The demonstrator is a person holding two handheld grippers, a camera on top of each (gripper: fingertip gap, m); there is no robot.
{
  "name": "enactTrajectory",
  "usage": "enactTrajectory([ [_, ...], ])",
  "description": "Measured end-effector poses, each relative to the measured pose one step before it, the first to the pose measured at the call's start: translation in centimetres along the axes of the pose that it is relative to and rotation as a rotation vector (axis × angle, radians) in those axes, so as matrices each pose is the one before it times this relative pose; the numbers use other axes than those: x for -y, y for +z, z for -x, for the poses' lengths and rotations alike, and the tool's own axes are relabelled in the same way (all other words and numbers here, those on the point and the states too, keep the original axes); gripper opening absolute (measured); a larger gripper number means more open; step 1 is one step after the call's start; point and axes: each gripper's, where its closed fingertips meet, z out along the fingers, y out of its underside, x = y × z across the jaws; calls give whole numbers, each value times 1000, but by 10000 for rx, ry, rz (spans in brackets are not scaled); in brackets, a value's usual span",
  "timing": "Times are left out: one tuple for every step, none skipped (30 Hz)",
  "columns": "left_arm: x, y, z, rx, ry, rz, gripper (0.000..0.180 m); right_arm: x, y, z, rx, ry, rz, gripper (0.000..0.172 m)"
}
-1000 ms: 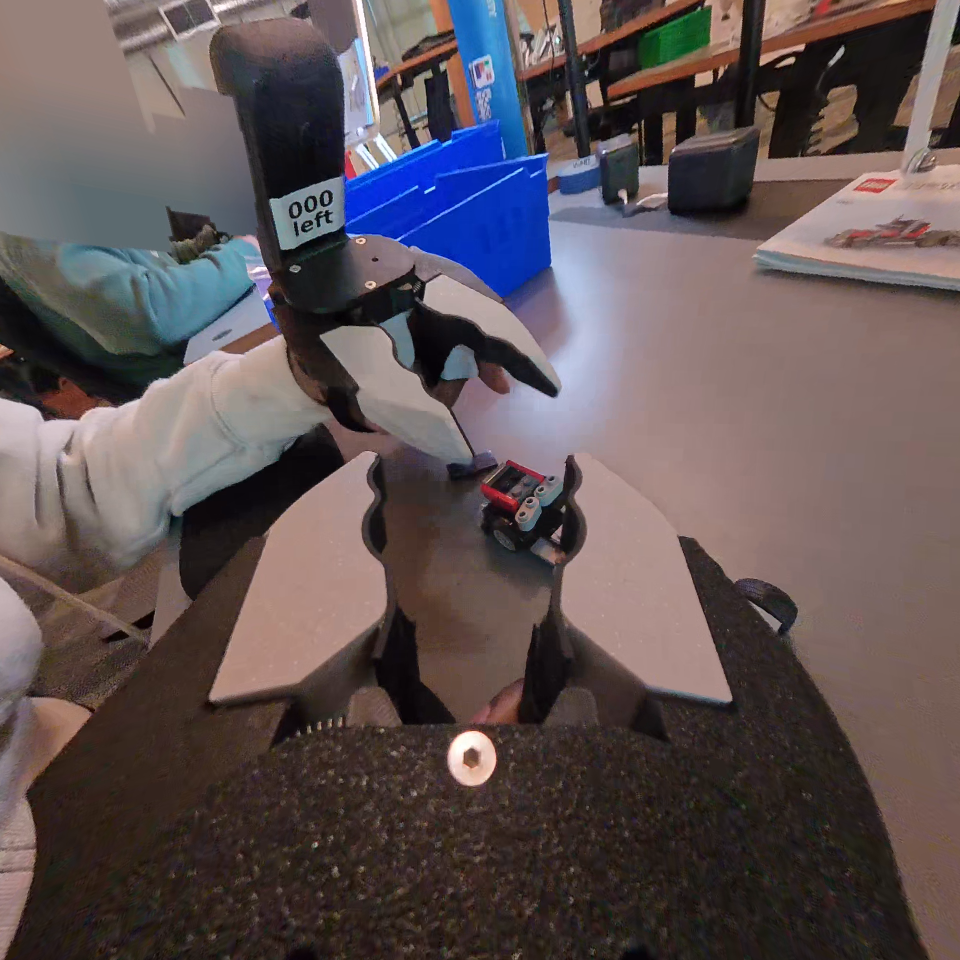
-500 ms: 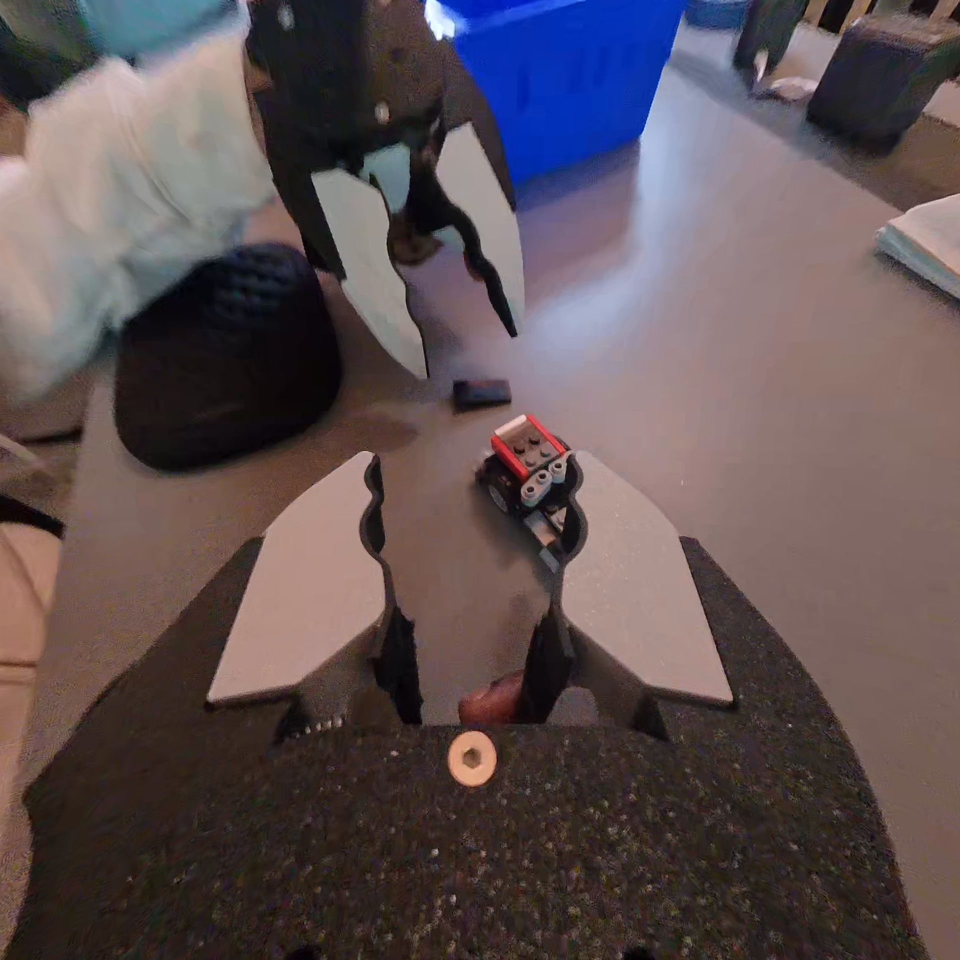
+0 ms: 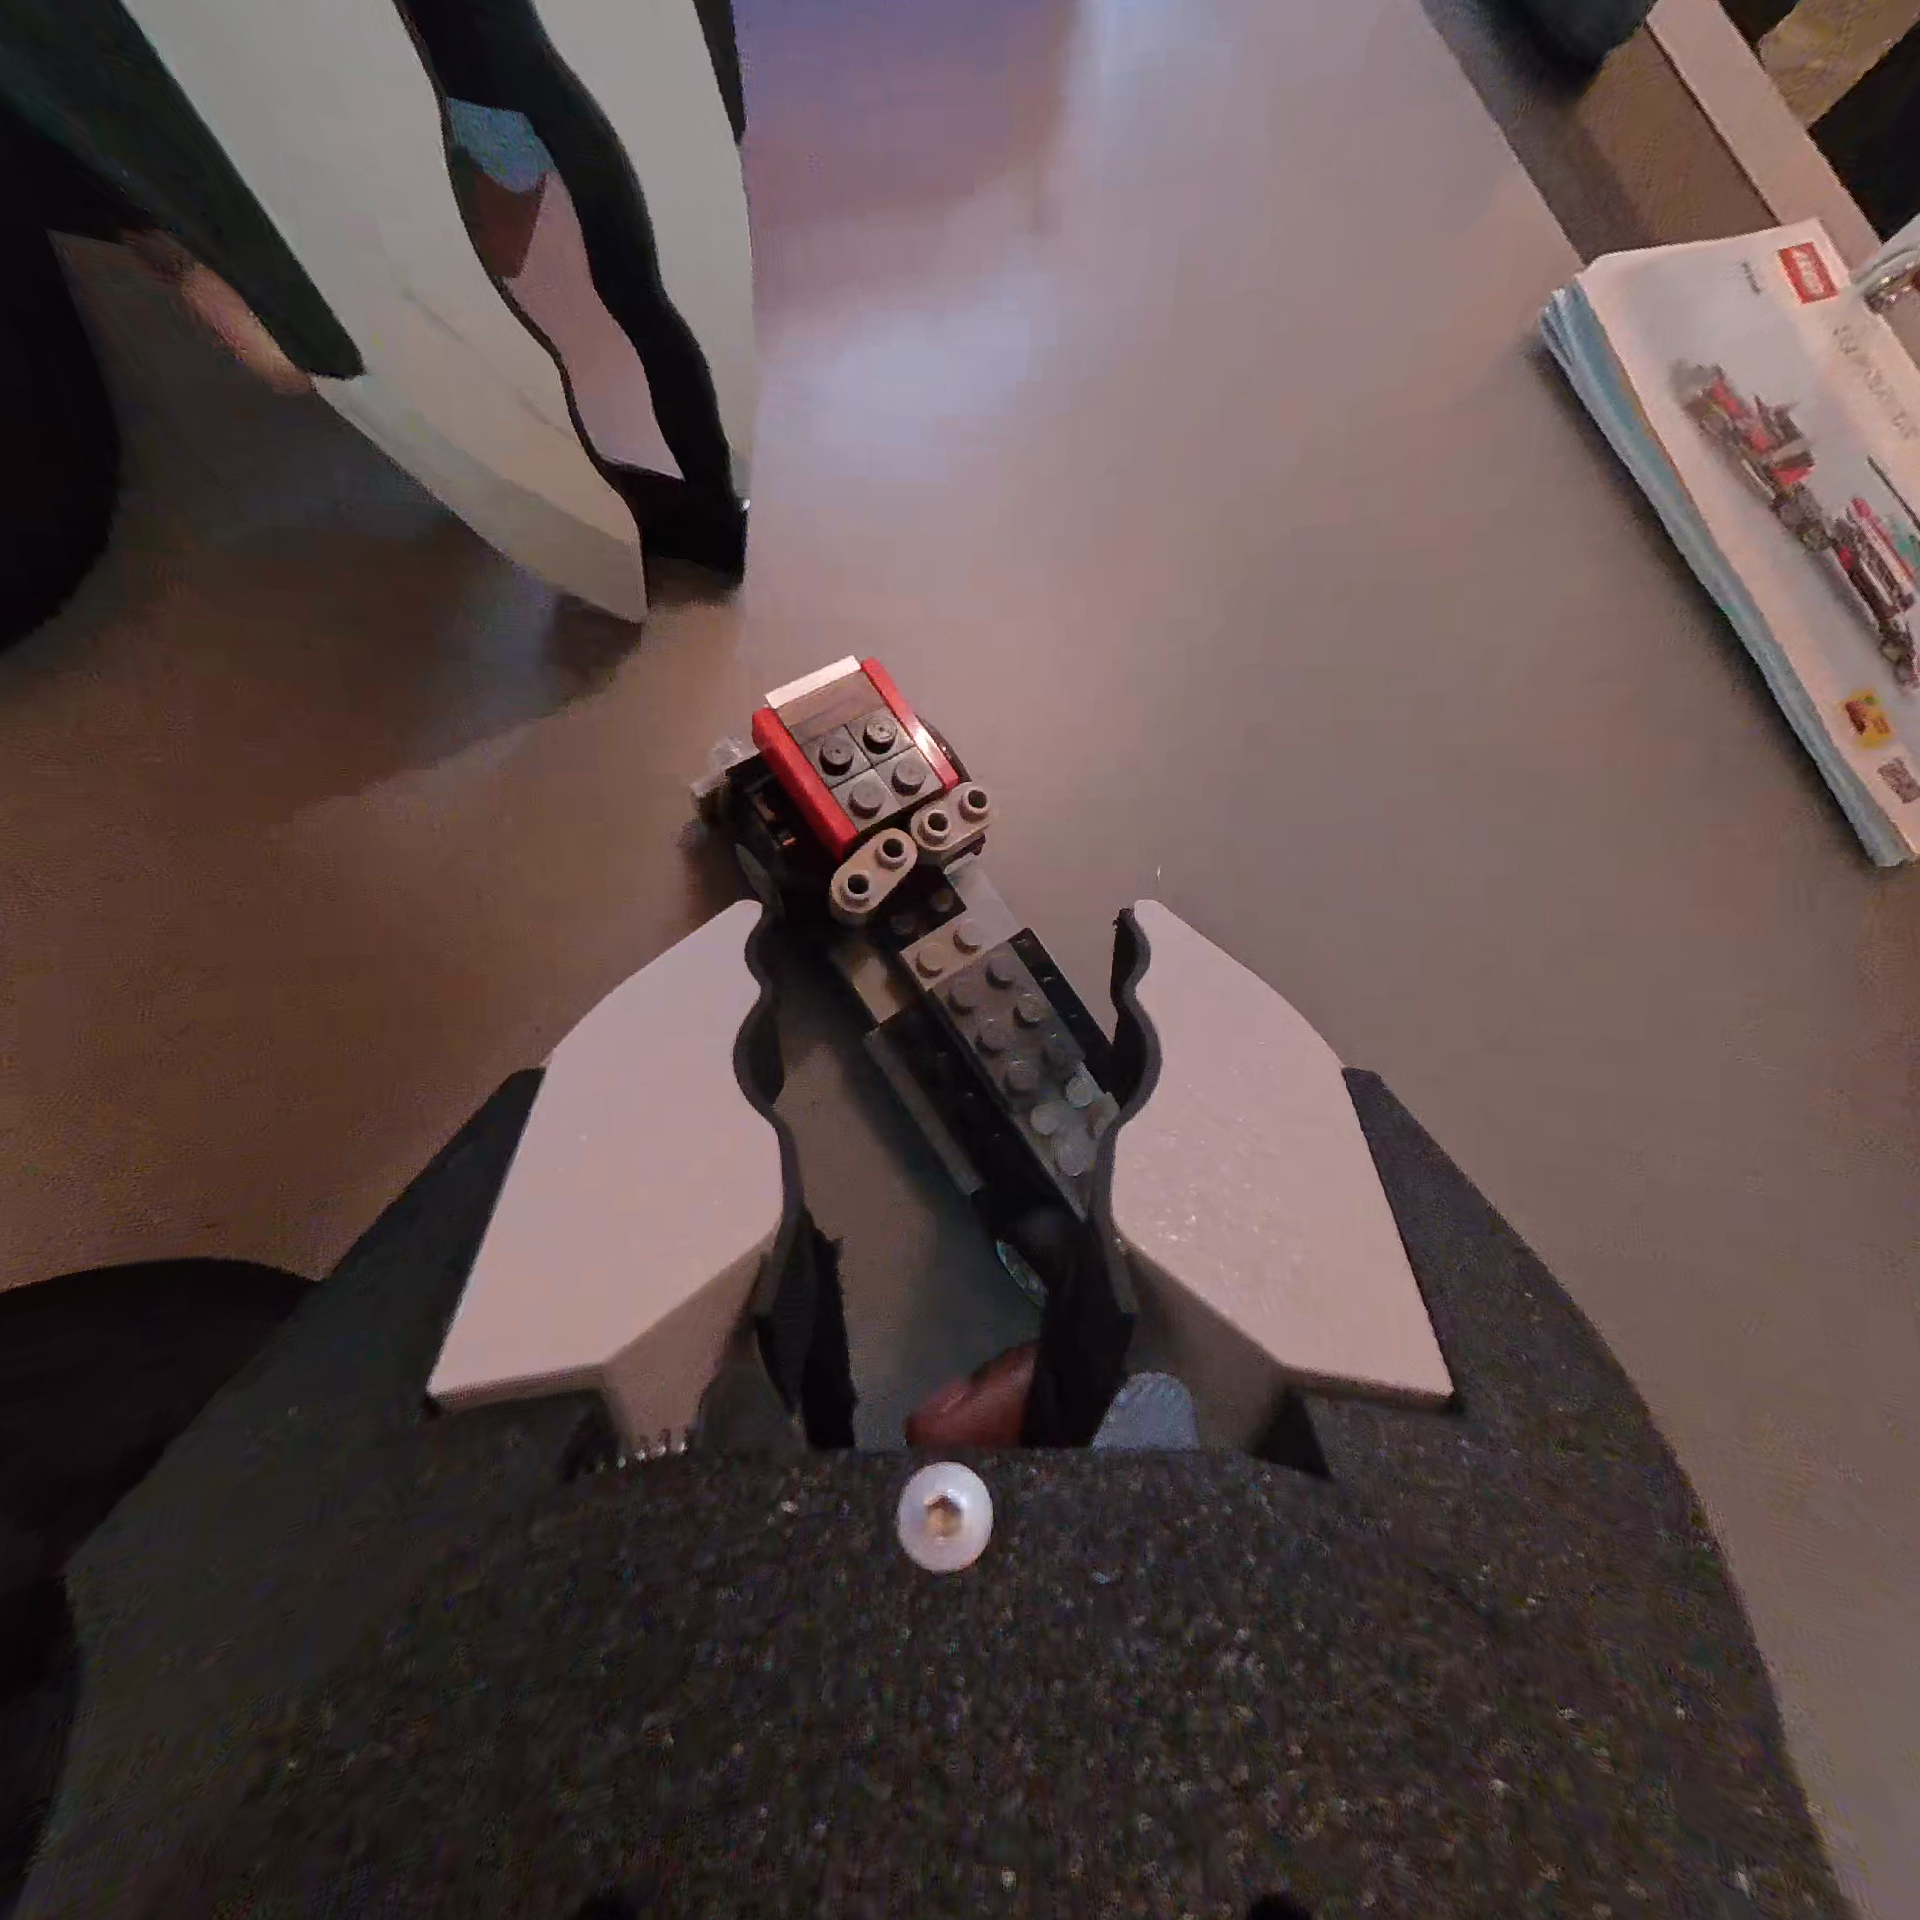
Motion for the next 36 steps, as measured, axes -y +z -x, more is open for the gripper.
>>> enactTrajectory([
  [-106,-29,230,124,35,32,20,-110,-44,-257,-128,87,-36,60],
  [-116,-59,114,-7,7,3,15,-144,-77,-192,-101,-8,4,59],
  [-105,-59,99,-78,-65,-34,10,-137,-74,-139,-71,-45,-2,58],
  [-68,-49,96,-123,-118,-88,5,-119,-62,-100,-69,-24,-4,59],
  [-30,-33,44,-206,-128,-138,3,-68,-79,-59,-42,-14,-19,58],
  [11,-18,-8,-259,-133,-161,3,102,-120,33,6,-42,-109,59],
  [105,-12,18,-239,-151,-224,3,372,-204,130,67,-73,-273,59],
  [438,-99,29,-241,-211,-442,3,631,-274,77,35,-26,-429,59],
  [872,-265,-122,-350,-276,-699,3,886,-360,146,100,-1,-578,60],
  [1393,-500,-397,-513,-251,-1012,3,1205,-456,267,189,14,-766,60],
  [1885,-725,-699,-680,-237,-1319,3,1456,-536,256,173,103,-944,54],
  [1994,-772,-1292,-1019,-212,-1351,3,1700,-581,387,277,206,-1124,42],
  [1744,-639,-1851,-1292,-90,-1166,3,1818,-573,518,418,364,-1243,32],
  [1294,-324,-1574,-1023,-114,-858,3,1672,-491,422,427,609,-1154,28],
  [472,-1,-1073,-667,-129,-297,3,1262,-369,223,378,811,-877,23],
  [-275,244,-730,-445,-29,199,3,758,-230,310,490,839,-540,20],
  [-598,399,-352,-173,83,379,3,283,-98,408,536,757,-222,20],
  [-664,483,-154,-30,135,409,3,-35,41,369,462,611,-4,20],
  [-615,496,-199,-48,106,399,3,-238,147,392,417,405,101,20],
  [-449,464,-274,-91,92,301,3,-458,217,258,276,259,224,20],
  [-261,375,-318,-109,119,188,3,-632,256,14,97,170,348,20],
  [-151,282,-287,-72,130,131,3,-715,242,18,72,72,428,20],
  [-107,180,-186,-10,124,109,3,-671,229,197,175,-10,420,18],
  [-88,91,-118,25,151,100,3,-402,192,329,230,-56,249,14],
  [-160,-1,-92,29,206,133,3,-70,61,68,55,28,30,13],
  [-49,-57,-94,20,185,46,3,49,-30,76,96,86,-41,9],
  [53,-29,-179,-66,138,-25,4,144,-108,155,163,84,-99,4],
  [173,-5,-78,6,181,-101,5,268,-179,135,143,73,-173,3],
  [344,-11,34,134,346,-173,12,338,-260,-254,-107,140,-230,3],
  [362,-3,433,509,599,-121,27,480,-380,-668,-358,267,-369,2],
  [266,-26,881,949,902,16,40,657,-477,-672,-306,388,-502,2],
  [109,-25,966,1134,1216,149,46,700,-496,-698,-280,489,-557,2],
  [55,24,888,1185,1402,207,49,626,-492,-861,-393,481,-524,2],
  [104,109,698,1135,1432,196,50,422,-420,-742,-344,326,-369,2],
  [128,194,611,1087,1308,202,49,268,-302,-565,-305,138,-218,2],
  [118,220,474,976,1152,223,47,172,-179,-469,-315,-14,-118,2],
])
